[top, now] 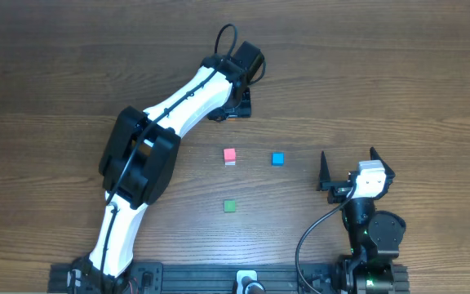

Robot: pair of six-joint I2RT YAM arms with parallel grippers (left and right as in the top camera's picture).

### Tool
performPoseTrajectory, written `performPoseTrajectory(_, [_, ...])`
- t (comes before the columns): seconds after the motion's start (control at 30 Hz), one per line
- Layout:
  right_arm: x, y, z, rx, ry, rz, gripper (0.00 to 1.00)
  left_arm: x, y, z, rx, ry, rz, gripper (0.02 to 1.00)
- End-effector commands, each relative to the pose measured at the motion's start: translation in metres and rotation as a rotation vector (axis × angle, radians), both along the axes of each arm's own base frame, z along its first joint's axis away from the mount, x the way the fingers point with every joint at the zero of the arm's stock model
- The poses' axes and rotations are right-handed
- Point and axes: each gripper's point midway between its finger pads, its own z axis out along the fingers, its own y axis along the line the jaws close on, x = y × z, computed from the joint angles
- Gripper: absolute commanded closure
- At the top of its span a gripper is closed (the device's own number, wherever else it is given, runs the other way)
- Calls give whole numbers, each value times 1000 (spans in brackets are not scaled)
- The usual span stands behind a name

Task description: Stack Cubes

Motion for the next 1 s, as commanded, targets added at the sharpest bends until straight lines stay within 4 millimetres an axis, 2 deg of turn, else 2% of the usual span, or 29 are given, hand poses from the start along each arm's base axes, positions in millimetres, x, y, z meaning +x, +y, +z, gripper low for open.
performPoseTrajectory(0.03, [0,-2,-1,-1,-1,-8,9,4,-3,0,0,-7,-15,522])
performPoseTrajectory(0.77, [0,-2,-1,-1,-1,-8,9,-3,-3,-1,-5,22,-18,847])
performPoseTrajectory(0.9, [0,-2,-1,-1,-1,-8,7,-8,-4,15,-8,15,-25,906])
performPoseTrajectory(1.0, [0,-2,-1,-1,-1,-8,7,-13,-7,41,-28,-10,-24,936])
